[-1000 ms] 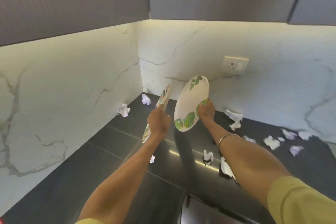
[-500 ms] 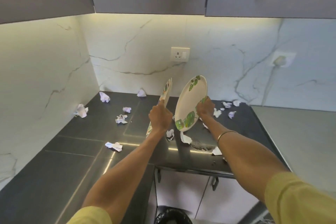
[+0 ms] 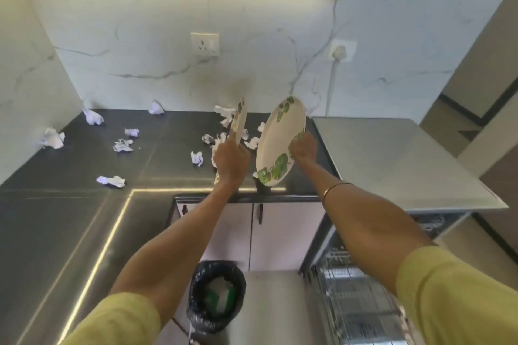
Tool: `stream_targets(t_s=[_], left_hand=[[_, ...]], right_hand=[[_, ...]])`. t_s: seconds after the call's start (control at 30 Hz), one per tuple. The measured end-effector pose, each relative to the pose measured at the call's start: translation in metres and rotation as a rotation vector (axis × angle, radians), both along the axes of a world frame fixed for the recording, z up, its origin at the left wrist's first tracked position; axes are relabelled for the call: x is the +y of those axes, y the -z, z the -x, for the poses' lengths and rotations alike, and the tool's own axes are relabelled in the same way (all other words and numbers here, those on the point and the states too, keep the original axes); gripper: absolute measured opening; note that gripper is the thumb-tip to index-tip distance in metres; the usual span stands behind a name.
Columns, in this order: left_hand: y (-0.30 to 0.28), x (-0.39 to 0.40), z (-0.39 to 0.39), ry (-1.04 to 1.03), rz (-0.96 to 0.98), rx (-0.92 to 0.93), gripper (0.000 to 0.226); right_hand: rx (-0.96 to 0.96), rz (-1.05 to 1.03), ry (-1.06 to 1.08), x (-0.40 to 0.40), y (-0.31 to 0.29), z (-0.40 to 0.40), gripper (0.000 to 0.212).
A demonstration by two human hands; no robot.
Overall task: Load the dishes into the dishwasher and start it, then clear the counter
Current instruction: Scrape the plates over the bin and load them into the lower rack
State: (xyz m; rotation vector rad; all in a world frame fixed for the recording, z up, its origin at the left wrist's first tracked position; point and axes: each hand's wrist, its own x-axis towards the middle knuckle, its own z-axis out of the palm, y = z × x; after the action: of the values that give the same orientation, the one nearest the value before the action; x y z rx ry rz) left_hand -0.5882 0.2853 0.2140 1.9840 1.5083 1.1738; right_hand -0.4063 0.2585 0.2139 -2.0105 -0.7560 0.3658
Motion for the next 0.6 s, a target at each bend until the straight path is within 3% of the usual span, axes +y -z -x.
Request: stream_targets(t_s=[0.37, 0.6], left_hand=[[0.010, -0.107, -0.056, 0.171, -0.010, -0.077, 0.040], [0.008, -0.139, -0.076, 0.337, -0.001, -0.080, 0.026]], right_hand=[[-0.036, 0.025, 0.109, -0.134, 0.011, -0.044, 0.023], [-0.037, -0.016, 0.271, -0.190, 0.014, -0.053, 0.024]])
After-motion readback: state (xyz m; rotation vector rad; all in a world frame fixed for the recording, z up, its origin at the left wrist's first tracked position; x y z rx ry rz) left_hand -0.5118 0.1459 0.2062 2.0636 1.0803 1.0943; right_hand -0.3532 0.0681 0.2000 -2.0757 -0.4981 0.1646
